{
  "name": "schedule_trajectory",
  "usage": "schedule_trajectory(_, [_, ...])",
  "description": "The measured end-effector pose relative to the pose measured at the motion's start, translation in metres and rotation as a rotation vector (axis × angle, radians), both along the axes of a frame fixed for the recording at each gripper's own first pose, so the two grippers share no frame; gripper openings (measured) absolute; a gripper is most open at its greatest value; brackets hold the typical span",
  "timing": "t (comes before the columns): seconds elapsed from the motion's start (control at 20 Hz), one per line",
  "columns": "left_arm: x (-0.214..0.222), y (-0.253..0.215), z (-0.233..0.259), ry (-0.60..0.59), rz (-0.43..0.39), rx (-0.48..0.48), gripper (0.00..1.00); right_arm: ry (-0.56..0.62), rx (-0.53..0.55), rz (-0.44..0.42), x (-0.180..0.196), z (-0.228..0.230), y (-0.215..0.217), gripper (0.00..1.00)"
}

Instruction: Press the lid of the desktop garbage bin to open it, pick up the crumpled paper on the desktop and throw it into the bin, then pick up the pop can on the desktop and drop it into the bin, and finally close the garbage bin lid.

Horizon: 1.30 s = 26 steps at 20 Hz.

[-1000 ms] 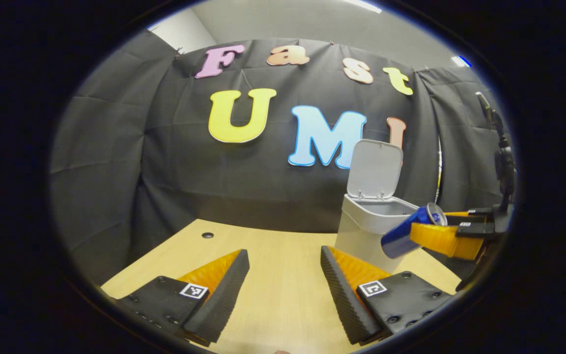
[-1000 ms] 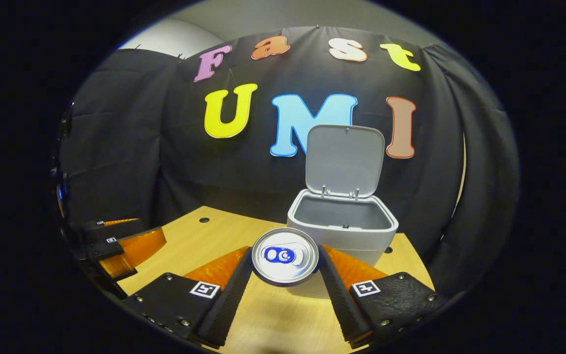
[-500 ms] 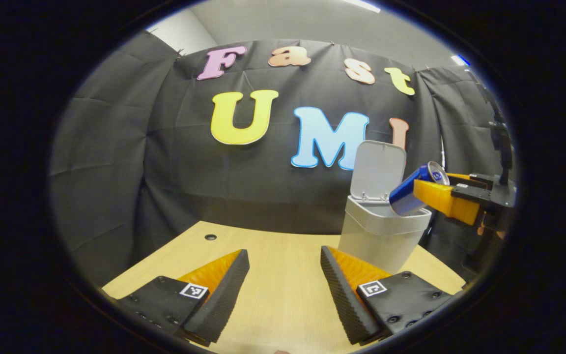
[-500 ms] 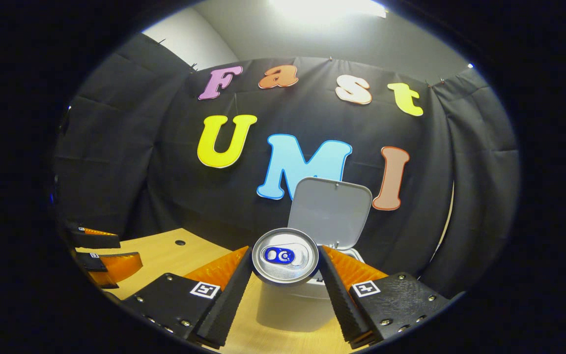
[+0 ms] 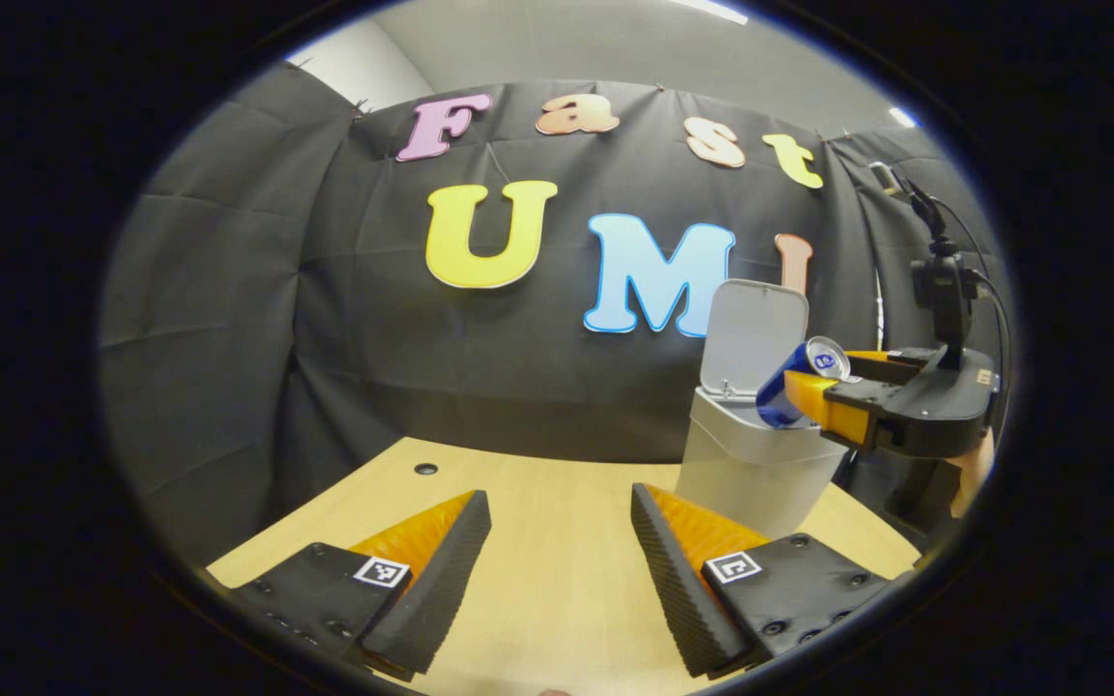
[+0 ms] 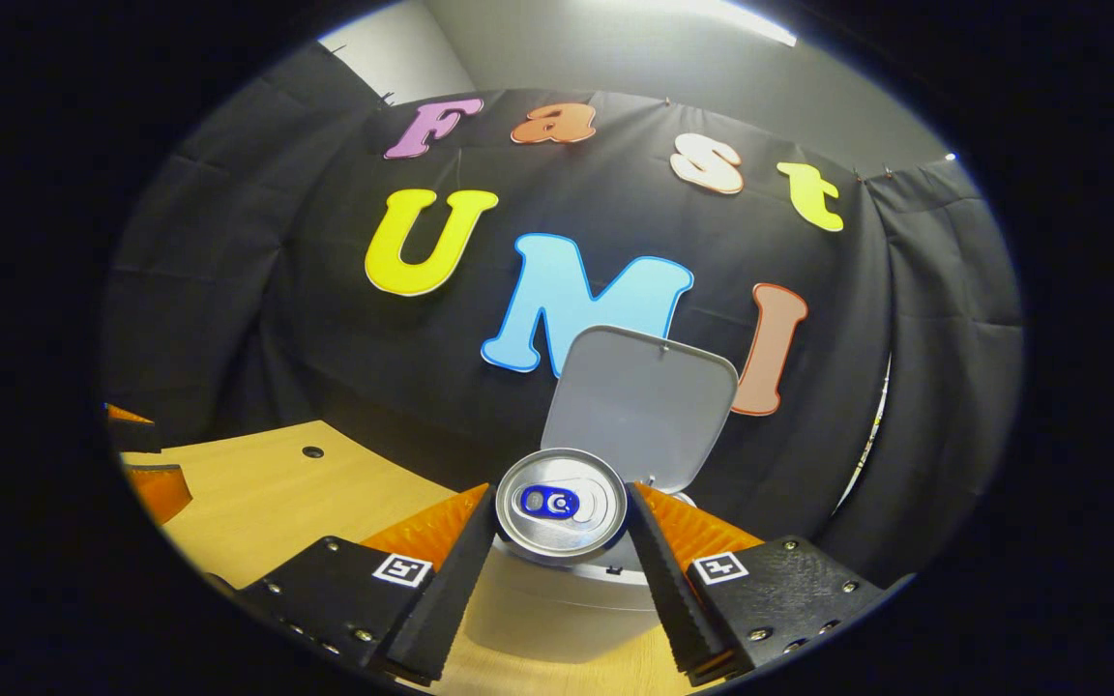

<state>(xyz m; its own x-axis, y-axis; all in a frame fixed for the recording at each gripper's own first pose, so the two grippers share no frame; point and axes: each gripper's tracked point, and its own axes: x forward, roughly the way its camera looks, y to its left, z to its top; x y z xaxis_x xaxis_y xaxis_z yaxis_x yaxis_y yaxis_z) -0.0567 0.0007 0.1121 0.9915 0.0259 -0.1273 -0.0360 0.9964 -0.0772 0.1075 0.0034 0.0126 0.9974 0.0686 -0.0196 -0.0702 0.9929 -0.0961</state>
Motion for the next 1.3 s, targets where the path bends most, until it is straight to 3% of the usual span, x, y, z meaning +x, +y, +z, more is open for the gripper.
schedule_trajectory(0.85, [-0.002, 0.002, 0.0, 0.001, -0.009, -0.007, 0.96, 0.037, 0.037, -0.022, 0.004, -0.005, -0.012, 0.87])
schedule_trajectory(0.95, [0.0, 0.004, 0.0, 0.0, -0.018, -0.005, 0.95, 0.05, 0.033, -0.027, 0.004, -0.003, -0.014, 0.87])
schedule_trajectory(1.0, [0.002, 0.004, 0.001, -0.003, -0.025, -0.005, 0.96, 0.052, 0.033, -0.032, 0.004, -0.001, -0.016, 0.93])
schedule_trajectory(1.3, [0.026, 0.006, 0.011, -0.025, -0.103, -0.006, 0.96, 0.066, 0.065, -0.114, 0.013, 0.02, -0.037, 0.93])
